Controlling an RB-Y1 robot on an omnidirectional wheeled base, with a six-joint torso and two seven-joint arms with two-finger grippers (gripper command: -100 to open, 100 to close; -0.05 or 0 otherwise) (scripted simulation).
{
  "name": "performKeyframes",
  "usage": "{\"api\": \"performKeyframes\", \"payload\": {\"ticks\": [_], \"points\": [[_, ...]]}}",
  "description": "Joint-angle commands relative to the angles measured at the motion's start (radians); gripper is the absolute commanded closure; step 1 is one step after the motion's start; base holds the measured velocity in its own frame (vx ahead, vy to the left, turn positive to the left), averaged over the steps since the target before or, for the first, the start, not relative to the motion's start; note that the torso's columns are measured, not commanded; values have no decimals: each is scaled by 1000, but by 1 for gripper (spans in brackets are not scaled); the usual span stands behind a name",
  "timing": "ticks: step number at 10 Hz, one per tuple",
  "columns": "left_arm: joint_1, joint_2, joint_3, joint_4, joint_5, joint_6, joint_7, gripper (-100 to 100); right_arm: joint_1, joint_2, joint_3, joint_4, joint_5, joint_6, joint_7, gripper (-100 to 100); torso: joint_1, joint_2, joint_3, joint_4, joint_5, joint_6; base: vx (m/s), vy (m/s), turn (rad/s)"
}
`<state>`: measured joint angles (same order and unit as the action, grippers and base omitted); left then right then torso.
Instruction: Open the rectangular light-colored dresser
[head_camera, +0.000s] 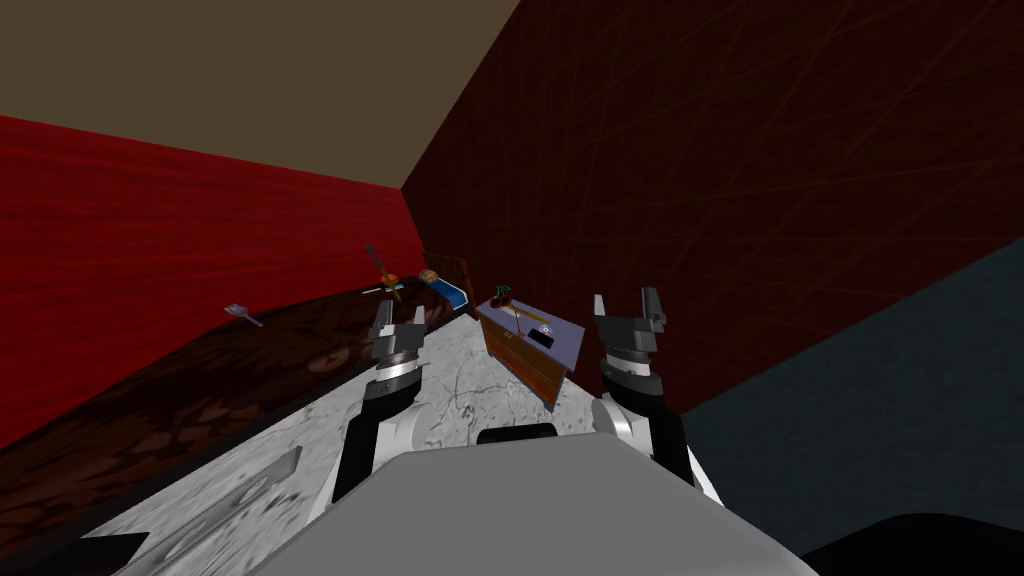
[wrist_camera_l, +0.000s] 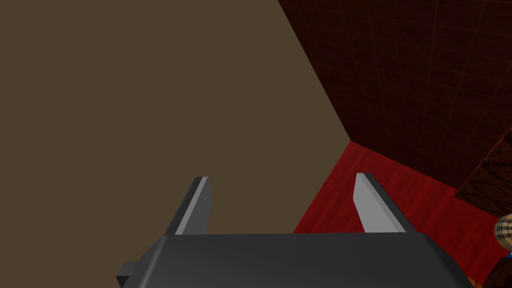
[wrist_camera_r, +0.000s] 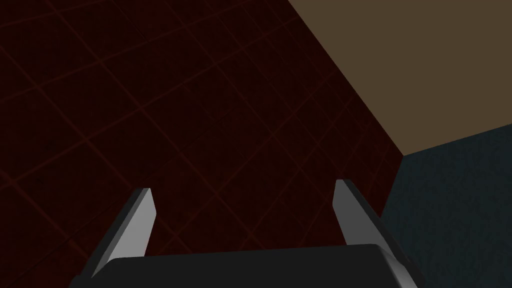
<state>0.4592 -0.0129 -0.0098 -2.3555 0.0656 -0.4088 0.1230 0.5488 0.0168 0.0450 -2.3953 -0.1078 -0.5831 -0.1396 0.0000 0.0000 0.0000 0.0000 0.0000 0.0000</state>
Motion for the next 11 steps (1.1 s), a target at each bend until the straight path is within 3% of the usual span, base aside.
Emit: {"api": "performKeyframes", "payload": {"ticks": [1,9,10,11], "points": [[0,0,0,0,0,0,0,0,0,0,0,0,0,0,0,0,0,41,-82,41,0,0,0,0,0],[0,0,0,0,0,0,0,0,0,0,0,0,0,0,0,0,0,618,-1234,617,0,0,0,0,0],[0,0,0,0,0,0,0,0,3,-39,-5,10,10,6,10,-100,0,691,-1382,691,0,0,2,3,98],[0,0,0,0,0,0,0,0,6,-65,-10,20,19,11,21,-100,0,725,-1451,724,0,0,-5,3,151]]}}
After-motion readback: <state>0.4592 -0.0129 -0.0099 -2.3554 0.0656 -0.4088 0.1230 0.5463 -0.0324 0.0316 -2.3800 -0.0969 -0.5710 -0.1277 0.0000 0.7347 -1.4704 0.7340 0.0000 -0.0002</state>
